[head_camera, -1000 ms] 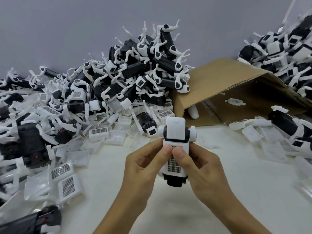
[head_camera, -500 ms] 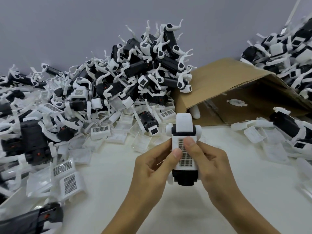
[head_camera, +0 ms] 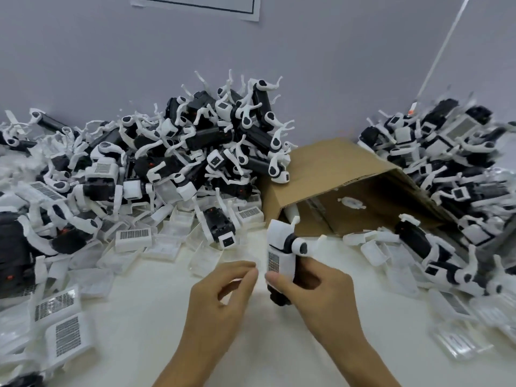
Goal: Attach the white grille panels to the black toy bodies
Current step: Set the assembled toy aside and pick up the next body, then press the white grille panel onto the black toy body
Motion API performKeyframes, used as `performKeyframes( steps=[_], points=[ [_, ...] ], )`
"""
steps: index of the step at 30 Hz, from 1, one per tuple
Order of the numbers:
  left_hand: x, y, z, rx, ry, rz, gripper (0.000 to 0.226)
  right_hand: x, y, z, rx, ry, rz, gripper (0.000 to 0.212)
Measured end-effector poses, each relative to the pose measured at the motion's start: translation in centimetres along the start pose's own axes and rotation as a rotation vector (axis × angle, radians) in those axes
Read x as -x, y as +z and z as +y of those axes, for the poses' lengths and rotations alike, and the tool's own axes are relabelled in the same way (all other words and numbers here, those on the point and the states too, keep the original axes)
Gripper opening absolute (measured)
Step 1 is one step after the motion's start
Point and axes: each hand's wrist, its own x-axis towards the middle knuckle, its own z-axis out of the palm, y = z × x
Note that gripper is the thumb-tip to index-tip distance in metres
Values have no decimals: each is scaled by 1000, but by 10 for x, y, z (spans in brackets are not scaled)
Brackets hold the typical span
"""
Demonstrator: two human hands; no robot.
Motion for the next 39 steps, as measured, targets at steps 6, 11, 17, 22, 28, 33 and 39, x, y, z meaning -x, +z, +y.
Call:
performKeyframes(
  steps=[6,11,17,22,28,33,39],
  points=[
    [-20,-10,-25,-194,103,203,23,-21,-37,-9,510,-79,-145,14],
    [-26,-1,-25,-332,382,347,34,-33,-100,-50,805,-384,8,38],
    [-33,4,-29,-387,494,389,37,-84,-172,-131,1052,-918,424,33],
    [-34,4,-35,-404,478,393,37,-167,-230,-211,1029,-348,557,49],
    [-34,0,-33,-433,398,403,33,-151,-187,-167,875,-197,325,33],
    [-32,-6,-29,-467,336,420,22,-126,-93,-74,565,-152,69,21],
    [-31,-4,-27,-465,152,378,15,-156,-4,-27,281,-118,69,44]
  ],
)
